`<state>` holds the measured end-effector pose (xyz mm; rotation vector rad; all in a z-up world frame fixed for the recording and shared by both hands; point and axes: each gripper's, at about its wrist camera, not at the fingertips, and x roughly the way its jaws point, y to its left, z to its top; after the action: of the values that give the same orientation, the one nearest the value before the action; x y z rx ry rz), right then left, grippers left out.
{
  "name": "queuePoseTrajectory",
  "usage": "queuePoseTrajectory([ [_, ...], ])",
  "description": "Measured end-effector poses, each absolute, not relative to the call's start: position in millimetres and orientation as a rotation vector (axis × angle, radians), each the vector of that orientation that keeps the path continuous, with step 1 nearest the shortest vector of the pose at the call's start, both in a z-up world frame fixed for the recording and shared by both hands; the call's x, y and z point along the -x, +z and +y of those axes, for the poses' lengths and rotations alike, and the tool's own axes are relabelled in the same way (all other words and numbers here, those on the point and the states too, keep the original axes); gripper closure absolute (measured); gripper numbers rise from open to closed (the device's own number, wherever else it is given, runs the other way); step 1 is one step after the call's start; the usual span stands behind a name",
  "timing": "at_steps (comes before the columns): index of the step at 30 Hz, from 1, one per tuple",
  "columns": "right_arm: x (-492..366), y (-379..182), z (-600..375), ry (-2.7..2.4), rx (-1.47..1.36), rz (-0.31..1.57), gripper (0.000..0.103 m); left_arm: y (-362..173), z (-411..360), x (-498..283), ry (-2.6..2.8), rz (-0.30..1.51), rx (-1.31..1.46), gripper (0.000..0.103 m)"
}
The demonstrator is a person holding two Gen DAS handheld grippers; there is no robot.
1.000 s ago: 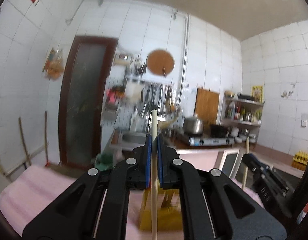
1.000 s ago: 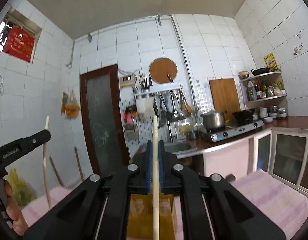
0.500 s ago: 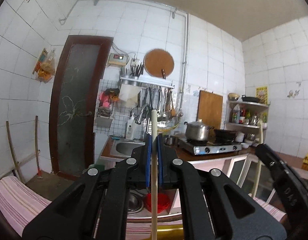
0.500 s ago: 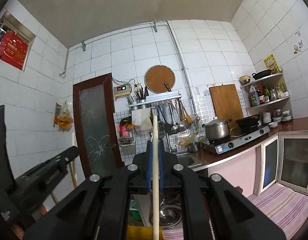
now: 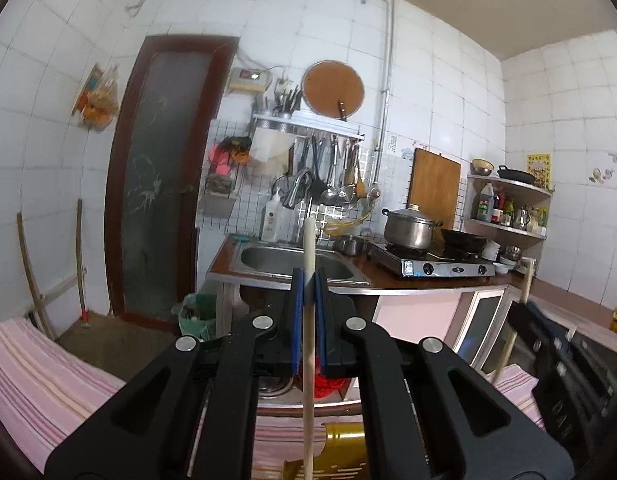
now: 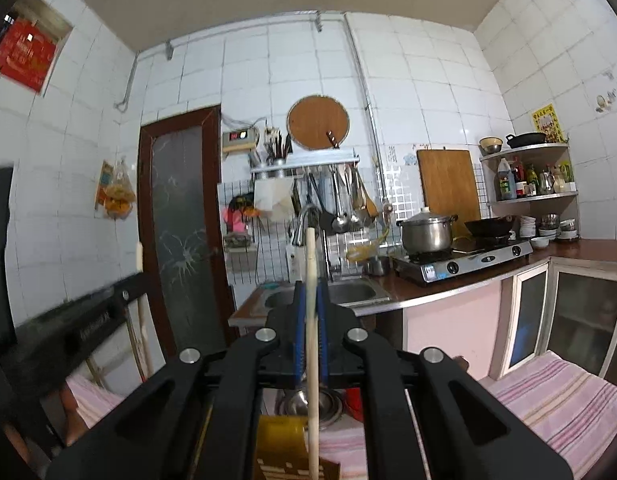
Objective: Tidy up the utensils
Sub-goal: 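Lower the chopsticks into the yellow holder and open both tools, then move both open tools back to the remaining chopsticks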
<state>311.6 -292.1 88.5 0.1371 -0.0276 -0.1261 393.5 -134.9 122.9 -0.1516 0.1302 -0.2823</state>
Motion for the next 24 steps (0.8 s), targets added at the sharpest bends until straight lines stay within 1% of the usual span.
queuePoseTrajectory([
  [2,-309.5,86.6,-289.7,-0.126,-0.114,0.003,0.096,123.5,-133.9,-389.8,-0.271,0.144,0.132,0.097],
  [3,-307.4,86.7,-289.3,-0.128,-0.104,0.028,0.096,124.6,-132.5,-386.9,-0.263,0.145,0.126,0.094],
  [4,-303.6,86.5,-288.6,-0.13,-0.1,0.046,0.095,126.5,-129.5,-381.7,-0.255,0.148,0.123,0.083],
  [5,-299.3,88.6,-290.0,-0.135,-0.1,0.07,0.092,130.2,-125.8,-376.2,-0.249,0.153,0.125,0.07],
  [6,-293.2,91.3,-291.7,-0.139,-0.102,0.091,0.072,135.3,-118.0,-366.2,-0.237,0.156,0.131,0.047],
  [7,-287.7,94.5,-293.5,-0.149,-0.103,0.103,0.047,137.6,-112.3,-357.4,-0.218,0.147,0.135,0.037],
  [8,-281.4,96.7,-294.5,-0.155,-0.103,0.106,0.044,141.4,-106.6,-348.2,-0.187,0.135,0.136,0.034],
  [9,-274.6,100.2,-295.5,-0.163,-0.098,0.109,0.044,145.5,-100.1,-337.4,-0.167,0.143,0.125,0.026],
  [10,-265.1,105.4,-295.6,-0.172,-0.078,0.123,0.044,148.5,-95.2,-332.1,-0.169,0.163,0.113,0.022],
  [12,-250.7,110.4,-294.1,-0.182,-0.055,0.149,0.042,153.7,-80.4,-314.9,-0.164,0.198,0.084,0.02],
  [13,-242.6,112.0,-293.3,-0.181,-0.046,0.163,0.037,155.1,-75.4,-307.8,-0.159,0.199,0.077,0.012],
  [15,-224.1,114.5,-289.2,-0.185,-0.025,0.201,0.032,156.0,-60.7,-286.6,-0.136,0.204,0.063,0.005],
  [17,-204.6,113.4,-285.6,-0.192,-0.017,0.231,0.03,153.5,-47.6,-265.1,-0.129,0.221,0.052,0.005],
  [19,-187.8,107.5,-282.8,-0.2,-0.023,0.259,0.025,148.6,-40.3,-250.9,-0.134,0.254,0.043,0.005],
  [24,-151.4,77.9,-274.4,-0.199,-0.05,0.344,0.022,116.1,-29.1,-213.8,-0.141,0.354,-0.002,0.005],
])
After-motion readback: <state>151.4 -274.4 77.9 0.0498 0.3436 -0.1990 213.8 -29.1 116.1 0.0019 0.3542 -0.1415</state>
